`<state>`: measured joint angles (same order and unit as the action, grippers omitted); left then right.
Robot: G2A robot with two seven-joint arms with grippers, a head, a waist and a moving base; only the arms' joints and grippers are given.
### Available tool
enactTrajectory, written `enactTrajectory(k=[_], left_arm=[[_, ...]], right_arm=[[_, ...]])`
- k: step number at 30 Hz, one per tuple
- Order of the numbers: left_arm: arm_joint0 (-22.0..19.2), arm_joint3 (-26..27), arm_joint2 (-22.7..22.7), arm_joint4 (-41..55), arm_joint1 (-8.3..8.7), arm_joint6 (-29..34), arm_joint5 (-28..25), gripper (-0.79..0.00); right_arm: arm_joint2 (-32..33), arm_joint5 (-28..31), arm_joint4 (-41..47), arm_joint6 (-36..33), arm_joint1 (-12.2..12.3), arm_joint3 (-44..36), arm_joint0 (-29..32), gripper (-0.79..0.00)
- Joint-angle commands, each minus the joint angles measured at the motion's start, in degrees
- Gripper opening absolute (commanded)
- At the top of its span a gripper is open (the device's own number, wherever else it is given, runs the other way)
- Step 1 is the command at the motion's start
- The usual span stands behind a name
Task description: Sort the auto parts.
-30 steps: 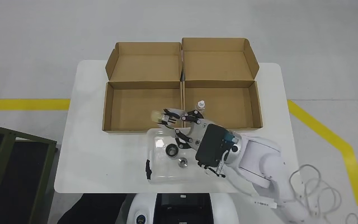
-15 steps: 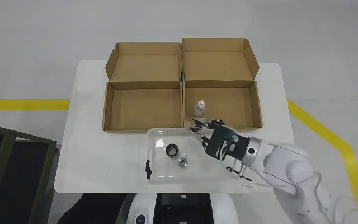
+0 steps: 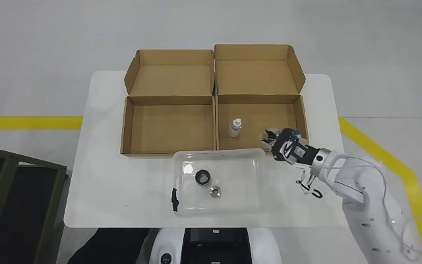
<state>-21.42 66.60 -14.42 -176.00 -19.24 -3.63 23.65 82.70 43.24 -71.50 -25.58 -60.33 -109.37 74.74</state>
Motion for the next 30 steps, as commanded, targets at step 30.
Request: enactTrajectory(k=[30], left_arm=[[0.0, 0.0, 0.0, 0.0, 0.0, 0.0, 0.0, 0.0]], right_arm=[[-6.47, -1.88, -3.47, -0.07, -0.49, 7.73, -8.06, -0.785]])
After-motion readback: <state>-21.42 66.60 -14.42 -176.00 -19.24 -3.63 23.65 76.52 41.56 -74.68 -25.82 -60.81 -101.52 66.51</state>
